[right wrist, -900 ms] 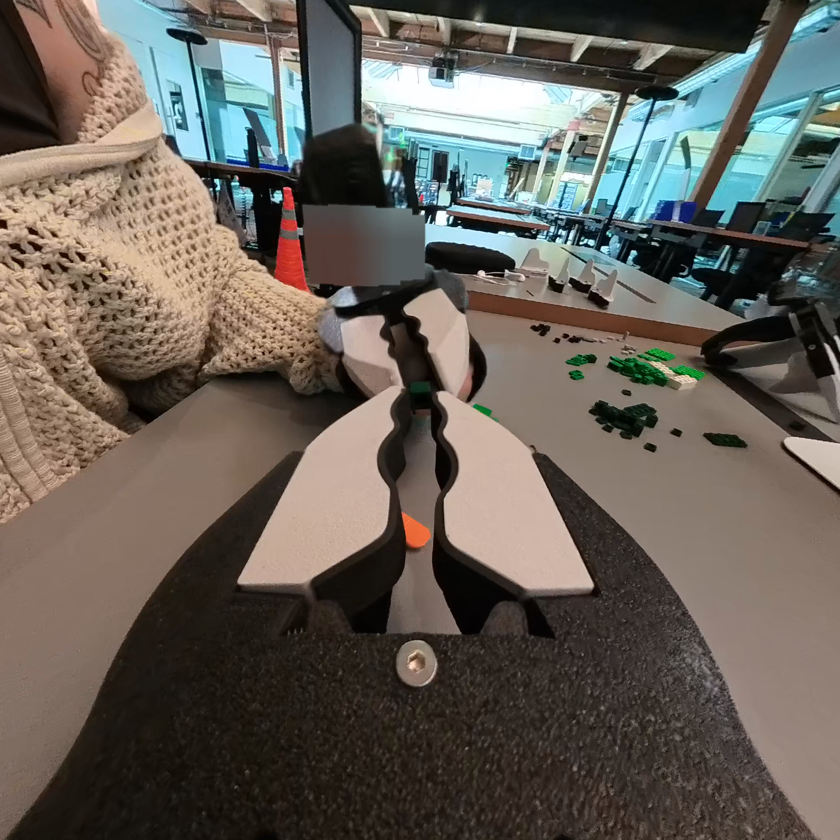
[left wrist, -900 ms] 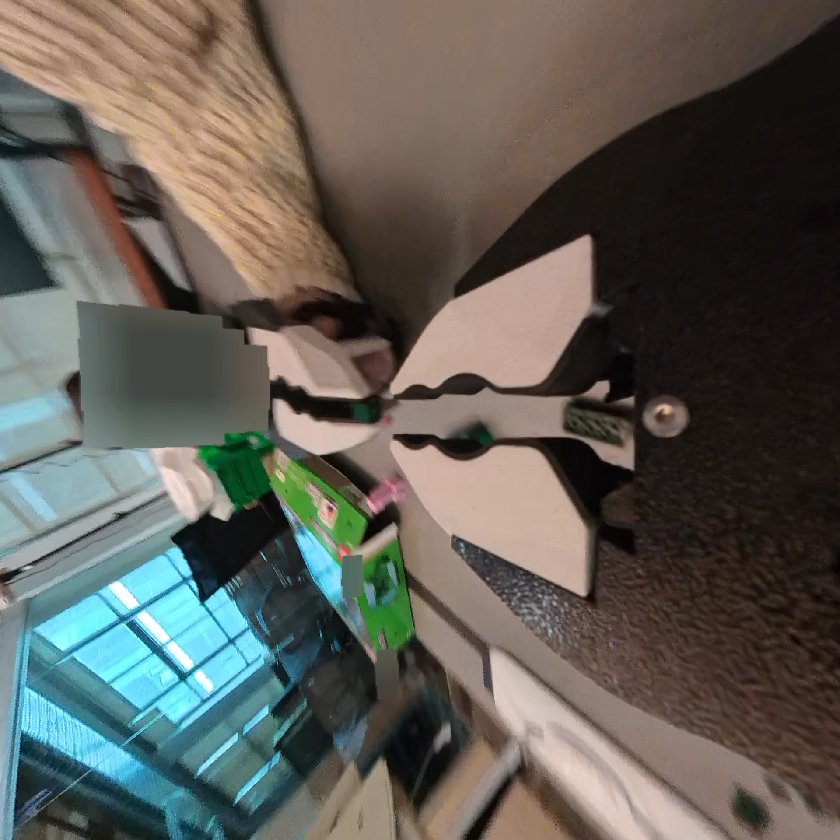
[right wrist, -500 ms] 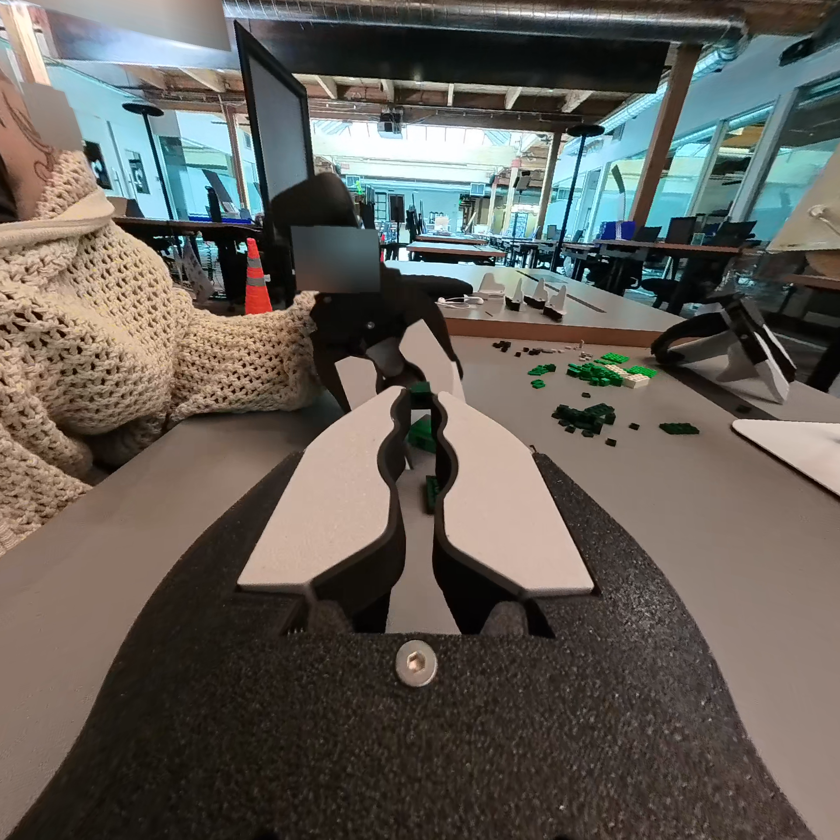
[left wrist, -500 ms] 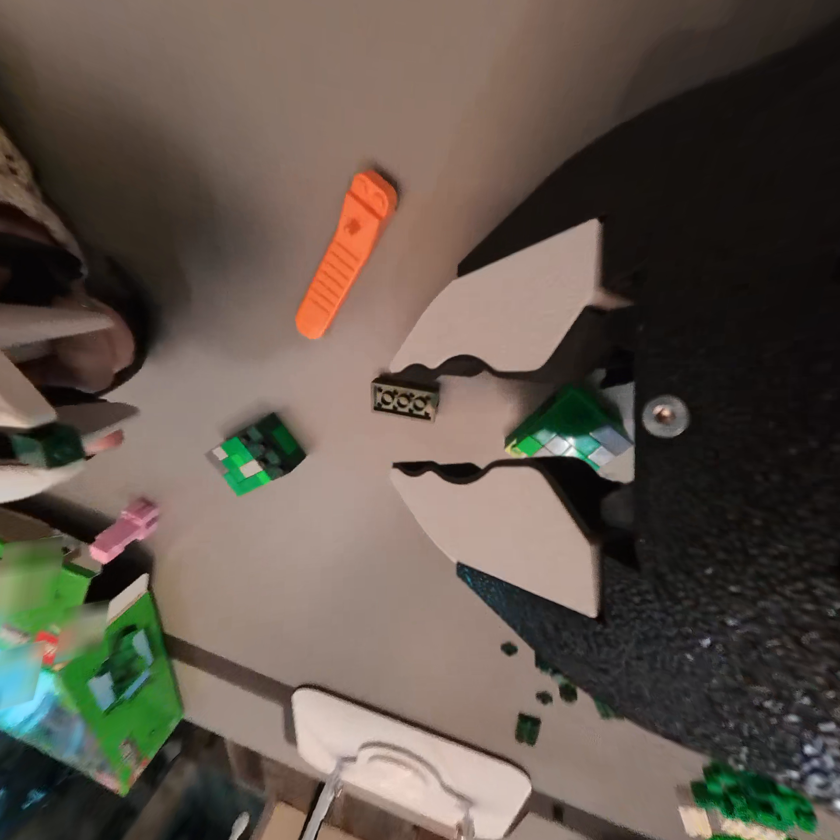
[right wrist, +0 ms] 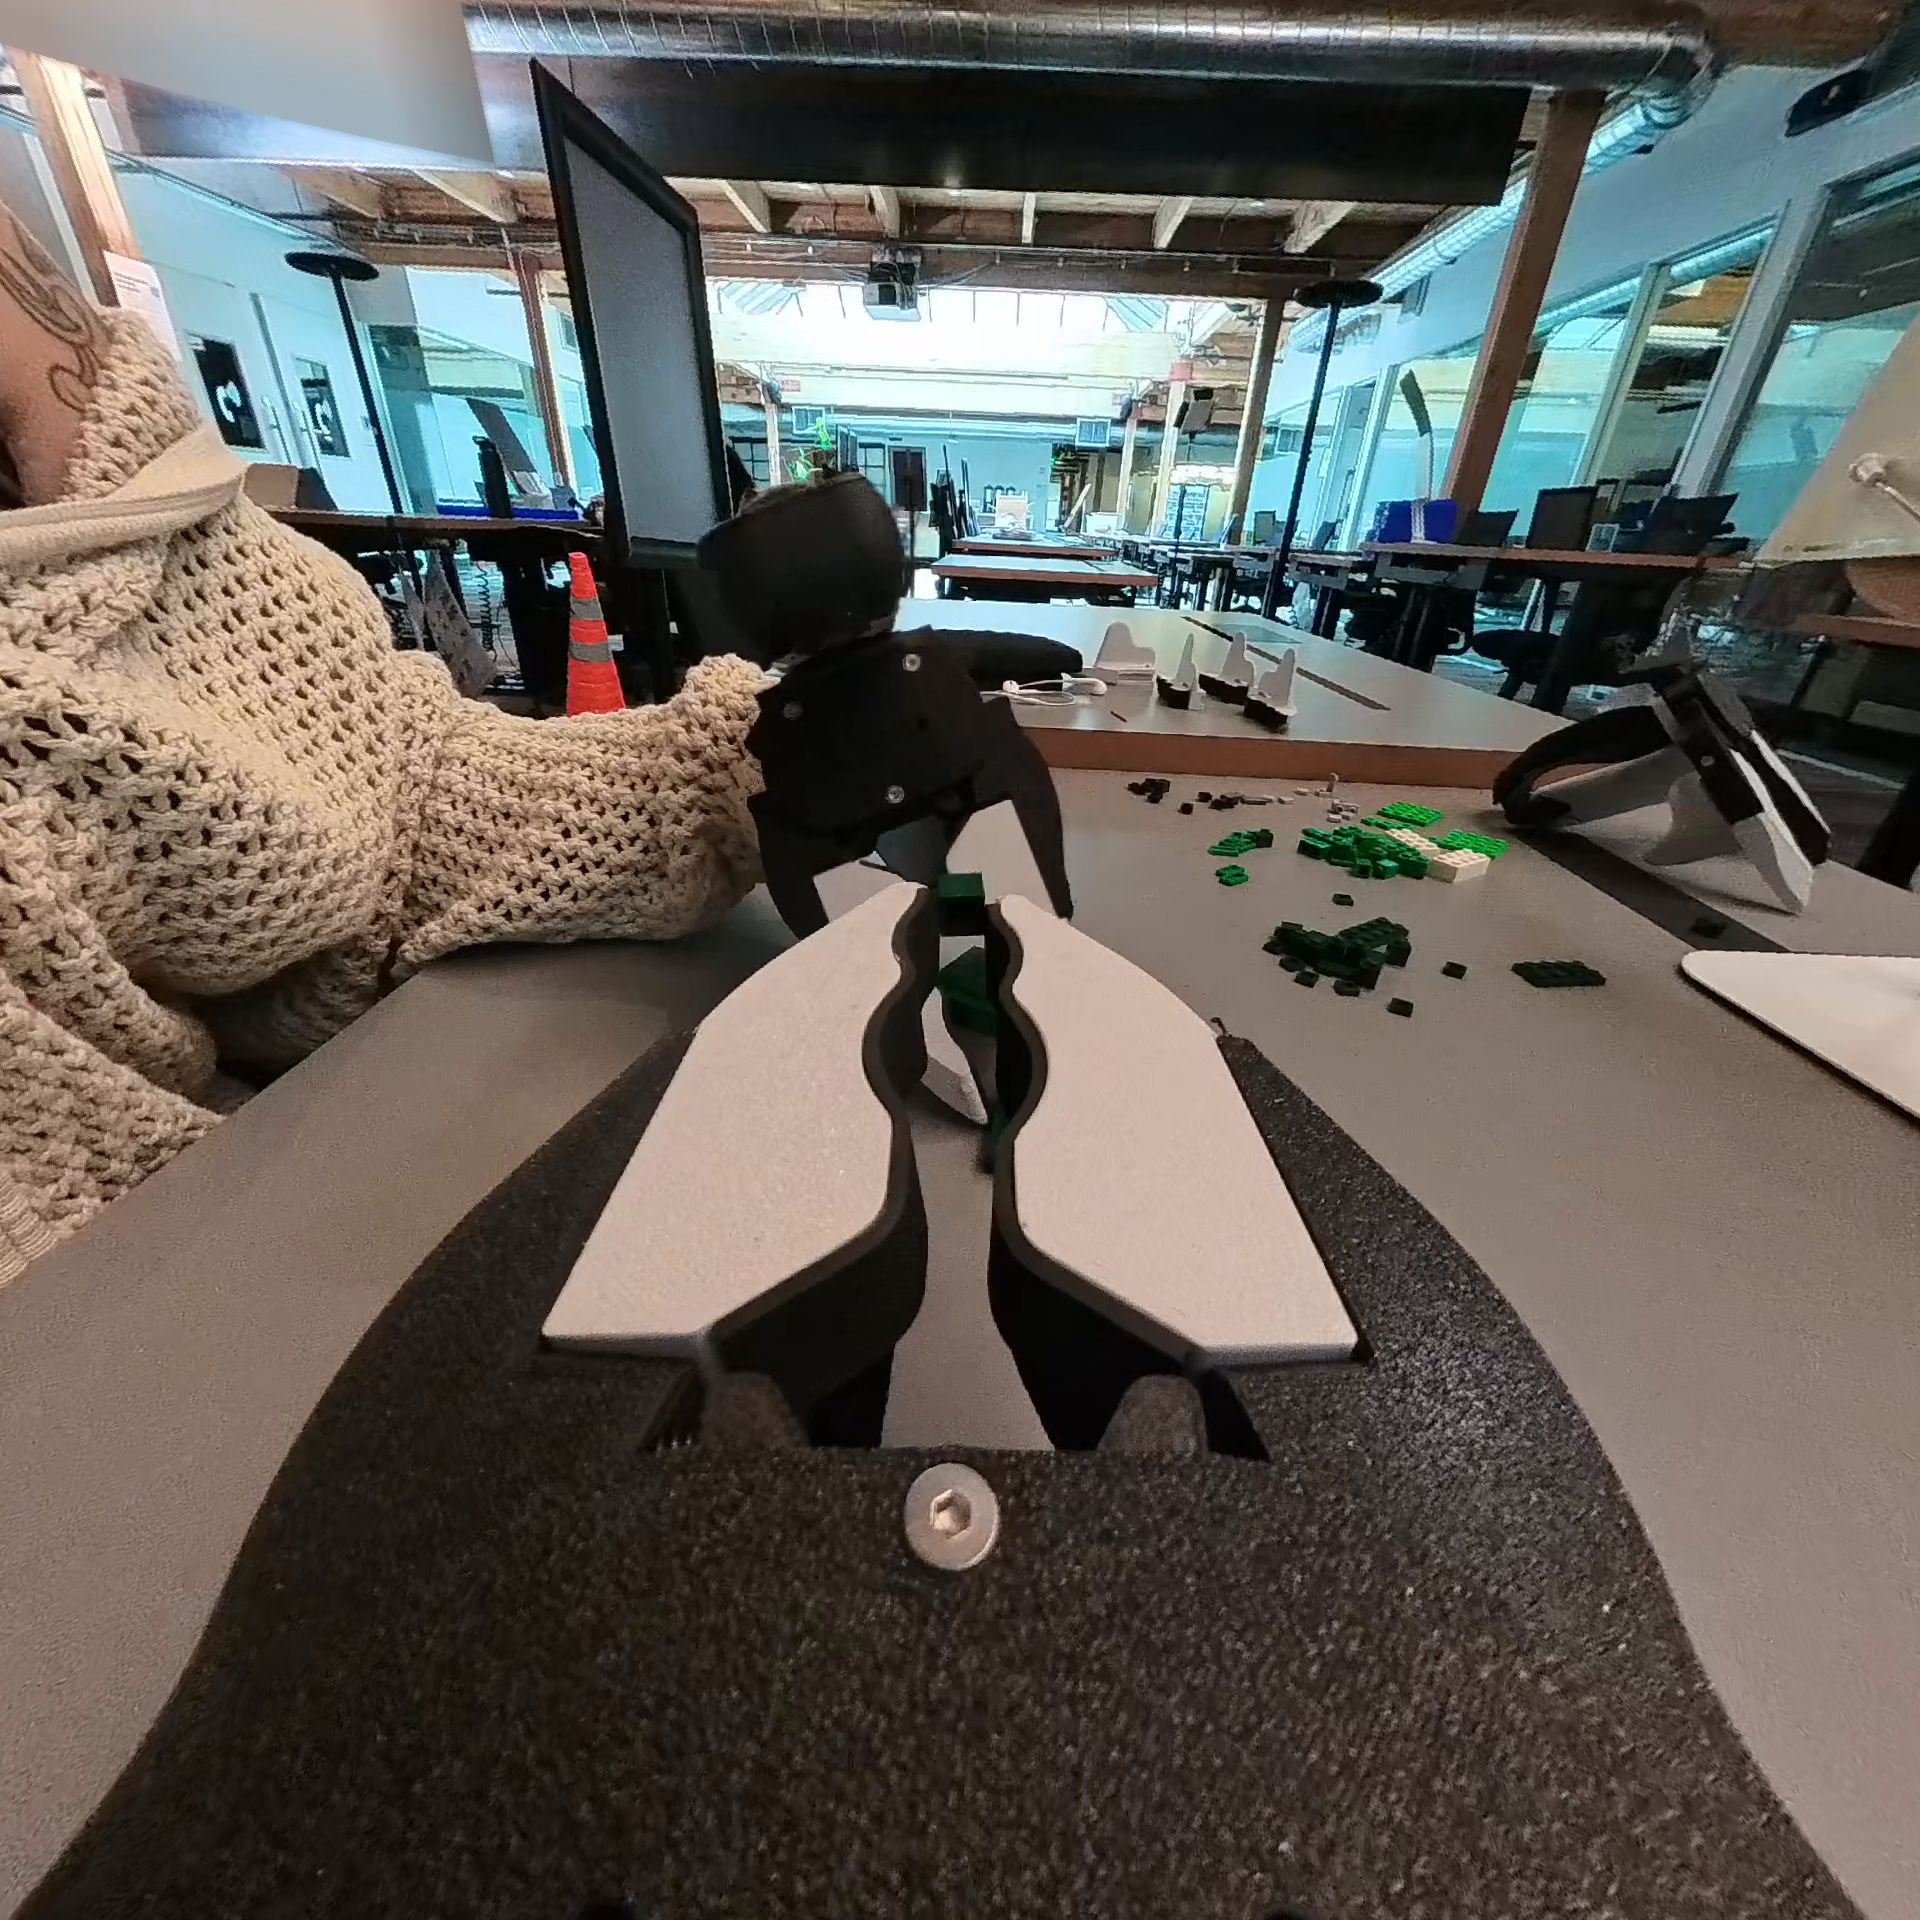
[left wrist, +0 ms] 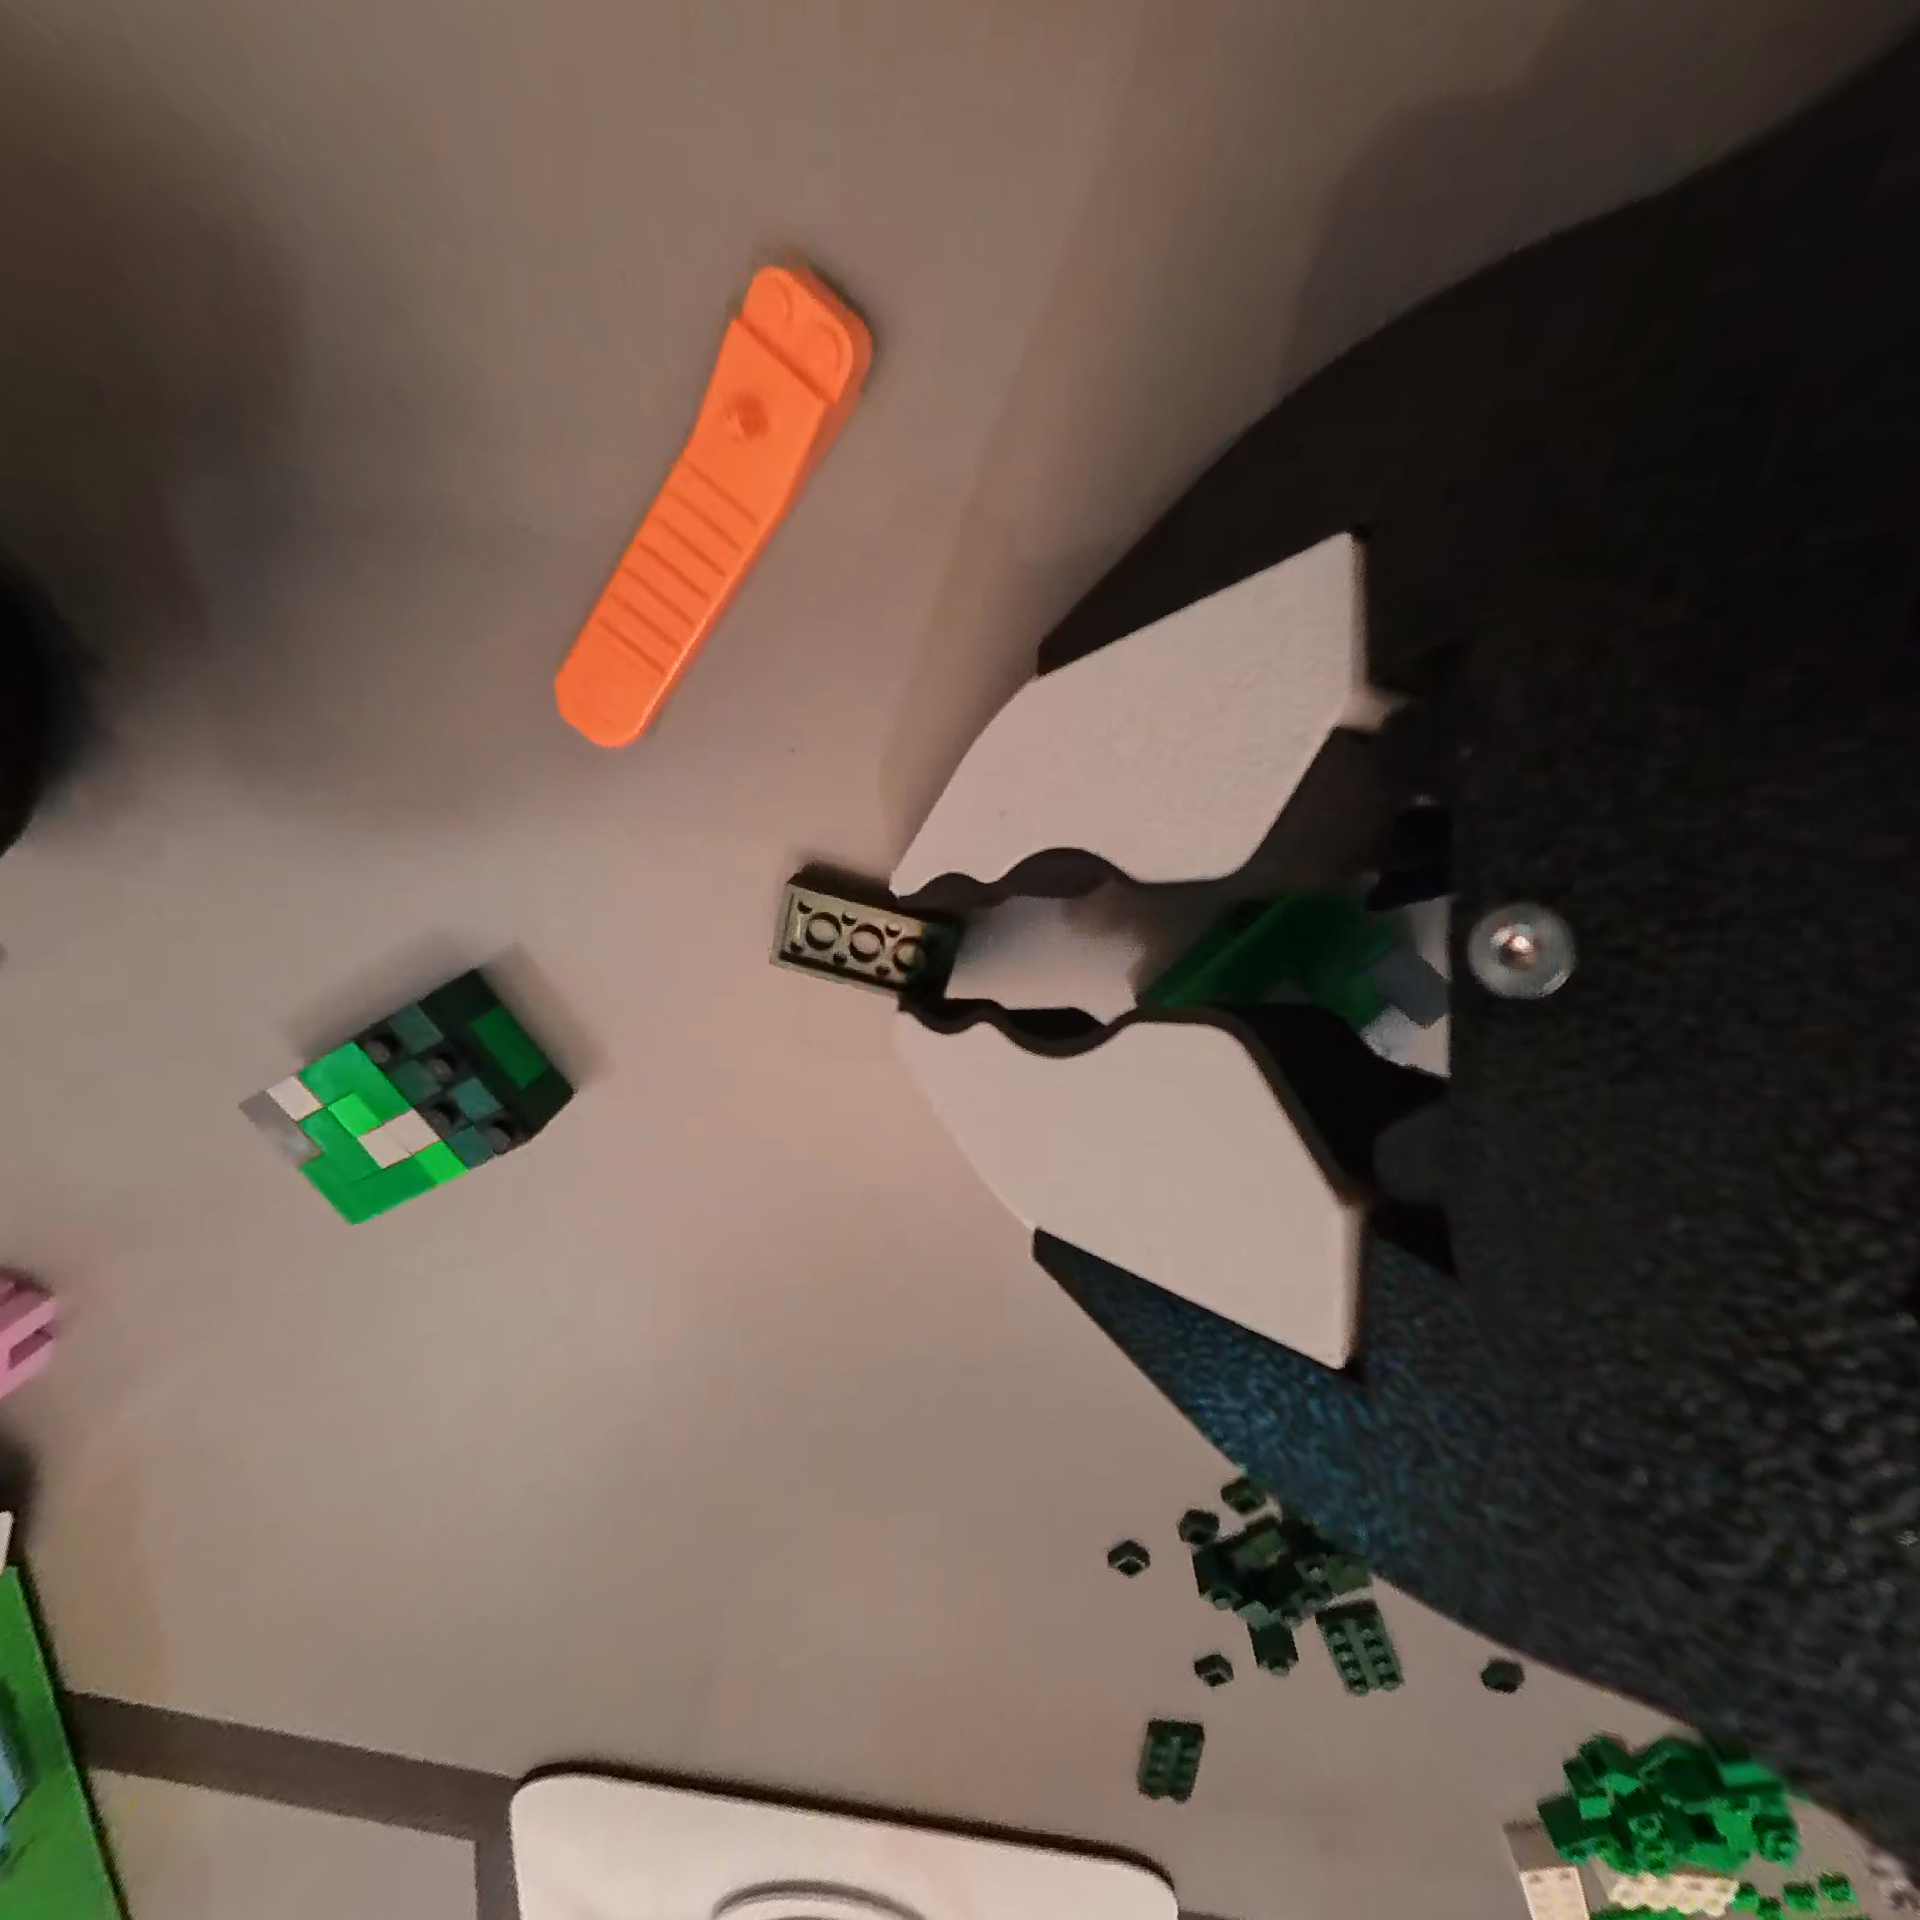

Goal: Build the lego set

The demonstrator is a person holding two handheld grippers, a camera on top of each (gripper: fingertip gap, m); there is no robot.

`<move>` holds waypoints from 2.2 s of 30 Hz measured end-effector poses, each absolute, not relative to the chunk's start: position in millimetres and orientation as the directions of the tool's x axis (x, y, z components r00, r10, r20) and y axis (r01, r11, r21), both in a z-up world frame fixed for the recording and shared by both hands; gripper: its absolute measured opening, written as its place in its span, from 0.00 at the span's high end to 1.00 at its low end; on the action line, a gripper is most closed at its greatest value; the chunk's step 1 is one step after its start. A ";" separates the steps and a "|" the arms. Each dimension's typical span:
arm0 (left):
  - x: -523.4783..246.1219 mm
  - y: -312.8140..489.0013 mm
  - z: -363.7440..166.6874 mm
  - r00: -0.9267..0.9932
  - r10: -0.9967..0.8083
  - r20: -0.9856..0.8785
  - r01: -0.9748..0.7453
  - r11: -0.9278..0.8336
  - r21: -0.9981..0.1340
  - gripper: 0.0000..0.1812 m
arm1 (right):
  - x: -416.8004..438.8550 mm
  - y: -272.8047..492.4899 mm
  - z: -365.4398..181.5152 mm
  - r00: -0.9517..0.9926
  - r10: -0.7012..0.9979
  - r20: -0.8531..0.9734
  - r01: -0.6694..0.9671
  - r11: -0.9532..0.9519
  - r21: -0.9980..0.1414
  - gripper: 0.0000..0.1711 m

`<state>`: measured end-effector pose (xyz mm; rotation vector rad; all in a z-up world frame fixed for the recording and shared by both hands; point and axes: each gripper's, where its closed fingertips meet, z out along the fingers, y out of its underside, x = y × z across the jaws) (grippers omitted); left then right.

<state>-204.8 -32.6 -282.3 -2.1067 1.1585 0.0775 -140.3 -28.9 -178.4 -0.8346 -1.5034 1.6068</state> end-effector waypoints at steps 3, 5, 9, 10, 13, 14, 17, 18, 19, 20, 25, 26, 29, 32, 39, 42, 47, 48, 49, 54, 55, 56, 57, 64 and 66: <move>-203.7 -33.2 -282.1 0.562 -0.720 -0.407 -0.784 -0.307 -0.539 0.92 | -140.5 -28.9 -178.8 -0.492 0.870 0.039 -0.097 -0.010 -0.995 0.96; -203.3 -33.5 -282.2 0.555 -0.721 -0.415 -0.791 -0.303 -0.532 0.92 | -140.8 -28.8 -178.9 -0.493 0.869 0.039 -0.097 -0.010 -0.995 0.96; -204.3 -33.1 -281.2 0.555 -0.714 -0.426 -0.796 -0.307 -0.522 0.89 | -141.6 -28.7 -179.4 -0.494 0.869 0.036 -0.094 -0.012 -0.996 0.96; -205.2 -33.2 -280.2 0.555 -0.711 -0.432 -0.798 -0.309 -0.517 0.87 | -141.7 -28.6 -179.6 -0.495 0.868 0.035 -0.093 -0.013 -0.996 0.96; -203.0 -39.5 -279.9 0.583 -0.738 -0.340 -0.765 -0.358 -0.536 0.80 | -142.1 -28.3 -179.7 -0.496 0.868 0.034 -0.094 -0.014 -0.996 0.96; -202.4 -41.6 -280.2 0.587 -0.753 -0.297 -0.754 -0.375 -0.539 0.79 | -142.1 -28.3 -179.7 -0.496 0.868 0.034 -0.094 -0.015 -0.995 0.96; -208.8 -40.7 -281.2 0.567 -0.788 -0.240 -0.772 -0.406 -0.490 0.80 | -141.9 -28.6 -179.7 -0.497 0.867 0.040 -0.099 -0.011 -0.995 0.96; -209.7 -37.9 -280.4 0.553 -0.801 -0.231 -0.782 -0.403 -0.476 0.80 | -141.9 -28.6 -179.8 -0.497 0.867 0.041 -0.100 -0.010 -0.995 0.96; -209.4 -34.9 -279.3 0.539 -0.813 -0.219 -0.790 -0.398 -0.466 0.80 | -141.8 -28.4 -179.6 -0.497 0.867 0.041 -0.102 -0.011 -0.995 0.96; -207.8 -32.1 -278.7 0.527 -0.826 -0.202 -0.796 -0.396 -0.458 0.81 | -141.8 -28.0 -179.3 -0.496 0.867 0.041 -0.104 -0.013 -0.994 0.96; -203.9 -29.2 -286.1 0.478 -0.868 -0.137 -0.843 -0.409 -0.349 0.81 | -140.4 -26.0 -177.3 -0.493 0.869 0.040 -0.123 -0.025 -0.992 0.96; -202.1 -30.4 -286.7 0.471 -0.873 -0.127 -0.848 -0.408 -0.339 0.82 | -140.4 -25.9 -177.1 -0.493 0.869 0.040 -0.125 -0.025 -0.992 0.96; -198.9 -34.2 -287.7 0.456 -0.882 -0.115 -0.856 -0.400 -0.327 0.89 | -140.7 -26.1 -177.5 -0.493 0.869 0.045 -0.126 -0.020 -0.992 0.96; -198.4 -35.0 -287.6 0.458 -0.878 -0.137 -0.856 -0.395 -0.334 0.91 | -141.1 -25.2 -178.0 -0.485 0.873 0.051 -0.127 -0.013 -0.992 0.96; -185.7 -43.0 -274.2 0.460 -0.847 -0.266 -0.850 -0.333 -0.409 0.91 | -145.1 -24.3 -184.5 -0.436 0.892 0.117 -0.106 0.078 -0.991 0.96; -180.2 -42.0 -267.1 0.483 -0.812 -0.327 -0.833 -0.311 -0.458 0.91 | -147.6 -27.3 -189.6 -0.435 0.889 0.145 -0.079 0.123 -0.989 0.96; -182.1 -32.0 -254.6 0.522 -0.710 -0.472 -0.805 -0.228 -0.547 0.91 | -151.5 -14.9 -204.6 -0.365 0.902 0.232 0.019 0.256 -0.966 0.96; -187.2 -26.1 -248.1 0.545 -0.660 -0.517 -0.797 -0.217 -0.563 0.91 | -151.3 -10.1 -209.0 -0.336 0.900 0.278 0.044 0.310 -0.950 0.96; -190.7 -21.1 -241.2 0.578 -0.617 -0.534 -0.776 -0.213 -0.594 0.91 | -150.8 -5.0 -213.6 -0.306 0.897 0.318 0.077 0.356 -0.931 0.96; -164.6 -14.9 -217.5 0.678 -0.622 -0.391 -0.571 -0.111 -0.813 0.91 | -144.7 -0.7 -235.9 -0.243 0.886 0.395 0.231 0.449 -0.863 0.96; -163.0 -14.1 -220.9 0.672 -0.622 -0.402 -0.586 -0.114 -0.803 0.91 | -143.5 -3.8 -236.4 -0.243 0.887 0.393 0.234 0.447 -0.864 0.96; -161.8 -13.5 -226.2 0.661 -0.625 -0.416 -0.609 -0.122 -0.784 0.91 | -142.5 -6.5 -236.6 -0.242 0.888 0.391 0.238 0.445 -0.863 0.95; -160.0 -13.2 -231.8 0.648 -0.630 -0.427 -0.629 -0.128 -0.766 0.91 | -141.9 -8.7 -237.2 -0.242 0.887 0.393 0.242 0.448 -0.861 0.95; -152.2 -16.0 -241.7 0.625 -0.664 -0.411 -0.641 -0.136 -0.756 0.91 | -142.2 -12.9 -245.2 -0.263 0.865 0.428 0.274 0.493 -0.826 0.95; -151.6 -17.6 -242.7 0.629 -0.676 -0.384 -0.627 -0.148 -0.765 0.91 | -142.0 -14.2 -246.4 -0.271 0.857 0.438 0.275 0.505 -0.818 0.95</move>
